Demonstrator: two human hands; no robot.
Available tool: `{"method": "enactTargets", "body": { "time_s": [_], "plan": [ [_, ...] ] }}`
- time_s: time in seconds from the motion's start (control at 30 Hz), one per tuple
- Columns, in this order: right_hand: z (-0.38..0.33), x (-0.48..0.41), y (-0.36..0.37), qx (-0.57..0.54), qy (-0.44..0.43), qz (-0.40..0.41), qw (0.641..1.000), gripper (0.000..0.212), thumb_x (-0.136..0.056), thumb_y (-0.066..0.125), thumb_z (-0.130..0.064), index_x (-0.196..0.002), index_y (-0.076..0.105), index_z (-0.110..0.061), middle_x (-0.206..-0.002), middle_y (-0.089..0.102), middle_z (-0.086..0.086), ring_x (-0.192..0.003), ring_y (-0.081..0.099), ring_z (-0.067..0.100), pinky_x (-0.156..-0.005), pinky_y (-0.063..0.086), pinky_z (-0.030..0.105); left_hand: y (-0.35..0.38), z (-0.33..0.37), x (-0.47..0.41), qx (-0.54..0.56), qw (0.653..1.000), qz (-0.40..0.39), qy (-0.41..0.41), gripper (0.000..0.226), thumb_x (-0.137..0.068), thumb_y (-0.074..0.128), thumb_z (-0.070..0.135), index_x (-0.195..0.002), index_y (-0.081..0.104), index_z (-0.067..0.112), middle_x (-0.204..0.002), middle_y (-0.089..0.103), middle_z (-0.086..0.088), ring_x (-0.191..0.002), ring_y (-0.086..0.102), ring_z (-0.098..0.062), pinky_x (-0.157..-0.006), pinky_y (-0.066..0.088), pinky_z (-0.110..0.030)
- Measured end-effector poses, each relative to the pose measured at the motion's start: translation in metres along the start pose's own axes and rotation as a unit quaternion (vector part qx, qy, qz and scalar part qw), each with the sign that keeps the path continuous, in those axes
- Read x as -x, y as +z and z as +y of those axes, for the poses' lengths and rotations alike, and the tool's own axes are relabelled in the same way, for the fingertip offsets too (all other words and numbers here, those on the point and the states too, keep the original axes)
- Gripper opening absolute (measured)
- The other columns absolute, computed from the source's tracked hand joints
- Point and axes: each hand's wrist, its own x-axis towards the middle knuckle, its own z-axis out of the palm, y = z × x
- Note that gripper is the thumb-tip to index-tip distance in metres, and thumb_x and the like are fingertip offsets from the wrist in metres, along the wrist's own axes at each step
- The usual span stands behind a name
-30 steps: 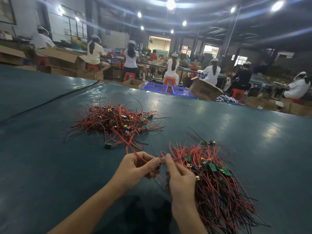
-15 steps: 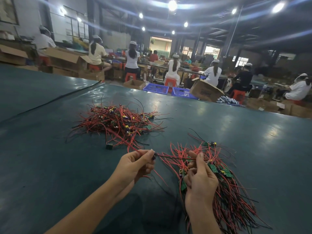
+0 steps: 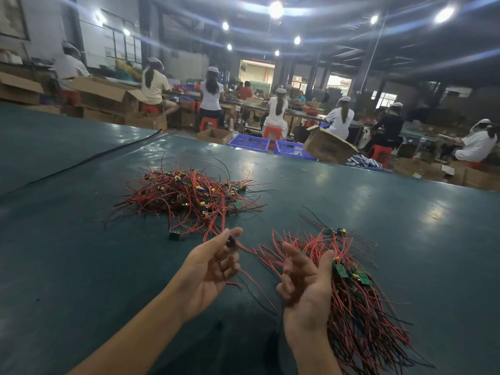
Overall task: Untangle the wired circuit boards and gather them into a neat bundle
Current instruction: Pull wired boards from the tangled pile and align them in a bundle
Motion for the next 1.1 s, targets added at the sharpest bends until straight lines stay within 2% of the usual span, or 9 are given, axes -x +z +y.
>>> {"method": "enactTargets", "body": {
  "time_s": [0.17,0.27,0.43,0.57,0.67,0.77,0.87,1.0,1.1],
  "plan": [
    [0.014,0.006,0.010,0.151,0.028,-0.049,0.987,0.050,-0.078,0.055,-0.056,-0.080,0.079,-0.013,-0.052,0.047,-0.002,-0.040,0.031,0.006,-0.039,0.023,0.018,0.004,-0.005,-0.003,-0.020,0.999,0.003,-0.033,0.044,-0.075,0.064,0.032,-0.112,0.057,0.012,-0.054,0.052,0.000,-0.040,0.046,-0.011,-0.041,0.045,-0.022],
    [0.019,0.010,0.014,0.194,-0.005,-0.084,0.977,0.039,-0.081,0.063,-0.043,-0.075,0.077,-0.007,-0.057,0.051,0.019,-0.054,0.048,0.018,-0.055,0.041,0.026,0.001,-0.010,-0.004,-0.064,0.996,-0.030,-0.054,0.050,-0.080,0.057,0.026,-0.128,0.051,0.013,-0.051,0.049,0.000,-0.041,0.044,-0.012,-0.044,0.041,-0.023],
    [0.018,0.011,0.015,0.176,0.011,-0.066,0.982,0.027,-0.072,0.068,-0.041,-0.056,0.073,-0.020,-0.047,0.055,-0.009,-0.043,0.048,0.001,-0.046,0.039,0.015,0.002,-0.013,-0.004,-0.076,0.994,-0.043,-0.068,0.045,-0.085,0.052,0.022,-0.129,0.050,0.014,-0.045,0.048,-0.001,-0.035,0.044,-0.011,-0.039,0.041,-0.020],
    [0.019,0.012,0.015,0.141,0.023,-0.020,0.990,0.030,-0.073,0.068,-0.044,-0.067,0.078,-0.017,-0.053,0.058,-0.004,-0.046,0.049,0.007,-0.048,0.042,0.022,-0.001,-0.017,0.002,-0.043,0.996,-0.038,-0.064,0.029,-0.095,0.045,0.008,-0.121,0.057,0.013,-0.065,0.063,-0.007,-0.049,0.056,-0.013,-0.050,0.051,-0.023],
    [0.017,0.013,0.016,0.129,0.003,-0.009,0.992,0.026,-0.075,0.066,-0.041,-0.076,0.080,-0.019,-0.055,0.064,-0.002,-0.049,0.058,0.009,-0.054,0.051,0.027,-0.002,-0.032,0.004,-0.177,0.983,-0.033,-0.016,0.029,-0.086,0.060,-0.001,-0.113,0.056,0.007,-0.071,0.066,-0.007,-0.052,0.056,-0.015,-0.052,0.048,-0.024],
    [0.015,0.014,0.015,0.130,-0.020,-0.032,0.991,0.019,-0.078,0.065,-0.032,-0.082,0.081,-0.020,-0.077,0.076,0.006,-0.071,0.073,0.018,-0.064,0.060,0.026,-0.002,-0.034,0.010,-0.289,0.951,-0.102,0.025,0.012,-0.074,0.070,0.025,-0.084,0.066,0.019,-0.066,0.061,-0.002,-0.058,0.056,-0.015,-0.057,0.046,-0.025],
    [0.013,0.015,0.018,0.137,-0.016,-0.060,0.989,0.018,-0.081,0.065,-0.027,-0.082,0.081,-0.018,-0.084,0.077,0.009,-0.080,0.074,0.019,-0.070,0.059,0.025,0.003,-0.029,0.014,-0.269,0.954,-0.110,0.075,0.024,-0.083,0.066,0.042,-0.073,0.066,0.020,-0.065,0.057,-0.004,-0.057,0.052,-0.015,-0.056,0.045,-0.024],
    [0.013,0.015,0.020,0.141,-0.001,-0.060,0.988,0.022,-0.081,0.064,-0.030,-0.077,0.081,-0.017,-0.075,0.074,0.011,-0.069,0.069,0.018,-0.064,0.057,0.026,0.009,-0.026,0.012,-0.279,0.944,-0.062,0.163,0.042,-0.090,0.058,0.039,-0.064,0.063,0.006,-0.054,0.051,-0.006,-0.049,0.046,-0.014,-0.053,0.040,-0.026],
    [0.006,0.007,0.015,0.097,0.037,-0.021,0.994,0.029,-0.080,0.064,-0.037,-0.086,0.080,-0.014,-0.057,0.053,0.000,-0.046,0.045,0.009,-0.044,0.040,0.021,0.010,-0.025,0.013,-0.315,0.928,-0.073,0.184,0.040,-0.087,0.061,0.033,-0.056,0.058,0.007,-0.051,0.051,-0.004,-0.050,0.047,-0.014,-0.054,0.040,-0.023]
  ]
}}
